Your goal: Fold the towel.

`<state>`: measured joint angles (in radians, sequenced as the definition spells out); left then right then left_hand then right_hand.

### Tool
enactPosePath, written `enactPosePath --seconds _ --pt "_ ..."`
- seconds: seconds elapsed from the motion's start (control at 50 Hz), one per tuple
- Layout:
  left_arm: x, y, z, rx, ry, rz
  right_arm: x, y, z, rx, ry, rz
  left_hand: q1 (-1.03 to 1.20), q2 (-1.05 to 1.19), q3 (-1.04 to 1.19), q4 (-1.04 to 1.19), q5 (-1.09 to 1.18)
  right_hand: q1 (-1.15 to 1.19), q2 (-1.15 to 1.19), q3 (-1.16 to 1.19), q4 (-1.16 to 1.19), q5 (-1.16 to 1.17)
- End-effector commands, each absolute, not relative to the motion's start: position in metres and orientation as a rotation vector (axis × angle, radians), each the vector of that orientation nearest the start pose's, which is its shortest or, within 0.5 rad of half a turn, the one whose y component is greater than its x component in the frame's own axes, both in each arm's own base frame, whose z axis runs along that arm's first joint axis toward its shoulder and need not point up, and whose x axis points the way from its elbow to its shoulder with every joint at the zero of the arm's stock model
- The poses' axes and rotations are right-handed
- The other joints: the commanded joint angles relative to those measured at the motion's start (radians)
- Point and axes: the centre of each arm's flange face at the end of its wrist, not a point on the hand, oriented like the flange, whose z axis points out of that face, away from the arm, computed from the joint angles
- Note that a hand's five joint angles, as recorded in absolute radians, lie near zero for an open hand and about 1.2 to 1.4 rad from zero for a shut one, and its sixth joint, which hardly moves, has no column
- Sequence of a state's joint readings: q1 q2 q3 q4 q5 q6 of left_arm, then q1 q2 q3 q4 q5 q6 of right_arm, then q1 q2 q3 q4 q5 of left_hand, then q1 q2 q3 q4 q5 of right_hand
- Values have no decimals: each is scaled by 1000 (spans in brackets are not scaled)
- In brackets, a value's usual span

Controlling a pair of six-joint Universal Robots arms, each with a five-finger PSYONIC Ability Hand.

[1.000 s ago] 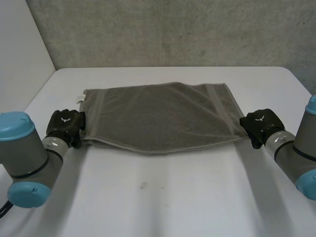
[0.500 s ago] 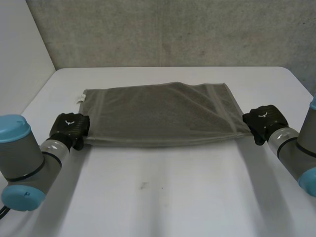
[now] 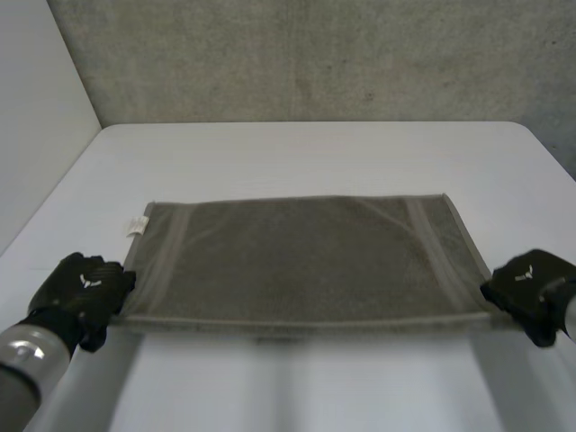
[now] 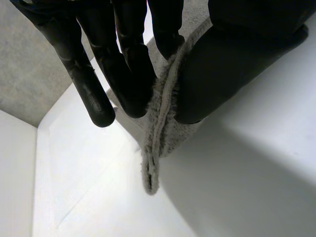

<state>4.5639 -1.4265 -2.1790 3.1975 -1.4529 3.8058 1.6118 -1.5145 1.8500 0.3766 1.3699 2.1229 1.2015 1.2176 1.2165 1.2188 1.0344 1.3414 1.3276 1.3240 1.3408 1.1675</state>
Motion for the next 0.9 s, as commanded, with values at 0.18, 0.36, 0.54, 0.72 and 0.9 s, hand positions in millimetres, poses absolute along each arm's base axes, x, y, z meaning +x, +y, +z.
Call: enactPosePath --seconds 0.18,0.36,0.54,0.72,0.9 --pt "-181 -228 193 1115 2170 -1801 165 -266 212 -1571 2496 -1606 195 179 180 178 187 55 69 72 56 54" --pt "-202 -318 159 1044 2246 -1834 208 -338 193 -1520 2444 -1790 195 179 180 178 187 55 69 72 56 54" --pt "-221 -382 146 983 2193 -1930 237 -408 171 -1473 2377 -2053 195 179 180 178 187 55 69 72 56 54" --pt "-235 -423 127 964 2137 -1984 256 -434 158 -1466 2337 -2152 195 179 180 178 187 55 69 72 56 54" --pt "-245 -417 120 992 2159 -1985 261 -434 171 -1408 2362 -2220 -1027 -1043 -1042 -1044 -1034 -1167 -1153 -1149 -1166 -1167"
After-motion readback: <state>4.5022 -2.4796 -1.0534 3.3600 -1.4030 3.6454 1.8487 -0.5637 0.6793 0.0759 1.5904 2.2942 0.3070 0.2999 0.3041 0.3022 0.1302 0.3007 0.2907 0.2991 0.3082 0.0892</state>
